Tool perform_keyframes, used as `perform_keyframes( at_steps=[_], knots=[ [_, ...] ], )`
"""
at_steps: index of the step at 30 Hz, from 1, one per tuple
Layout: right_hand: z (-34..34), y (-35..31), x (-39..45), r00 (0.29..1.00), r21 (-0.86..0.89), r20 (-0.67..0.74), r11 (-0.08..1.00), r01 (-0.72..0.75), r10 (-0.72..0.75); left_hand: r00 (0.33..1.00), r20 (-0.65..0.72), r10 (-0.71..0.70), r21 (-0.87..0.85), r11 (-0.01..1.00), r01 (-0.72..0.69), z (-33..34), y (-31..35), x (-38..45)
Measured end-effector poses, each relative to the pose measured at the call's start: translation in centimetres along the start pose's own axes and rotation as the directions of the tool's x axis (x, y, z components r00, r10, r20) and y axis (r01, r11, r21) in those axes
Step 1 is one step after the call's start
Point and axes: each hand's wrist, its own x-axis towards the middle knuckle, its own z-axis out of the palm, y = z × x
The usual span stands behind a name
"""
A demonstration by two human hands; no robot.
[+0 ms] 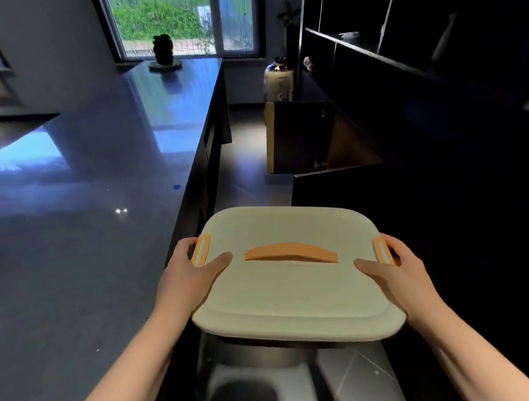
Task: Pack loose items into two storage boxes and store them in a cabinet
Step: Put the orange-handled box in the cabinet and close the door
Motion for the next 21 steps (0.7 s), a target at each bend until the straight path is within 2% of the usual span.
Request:
perform_keyframes(
  at_steps=[6,15,21],
  knots=[
    [3.4,-1.8,10.6,0.999,0.043,-0.011,0.998,-0.043,0.043,0.999,0.037,-0.002,0.024,1.0,0.001,2.4,2.0,11.2],
    [7.3,-4.1,28.5,1.0,0.077,0.007,0.997,-0.002,0.001,0.997,0.052,-0.052,0.012,0.999,0.052,7.6,5.9,26.9],
    [9.7,-5.8,38.3,0.999,0.041,0.024,0.999,-0.032,0.031,0.997,-0.011,-0.078,-0.044,0.996,0.077,10.7,7.3,36.1]
  ],
)
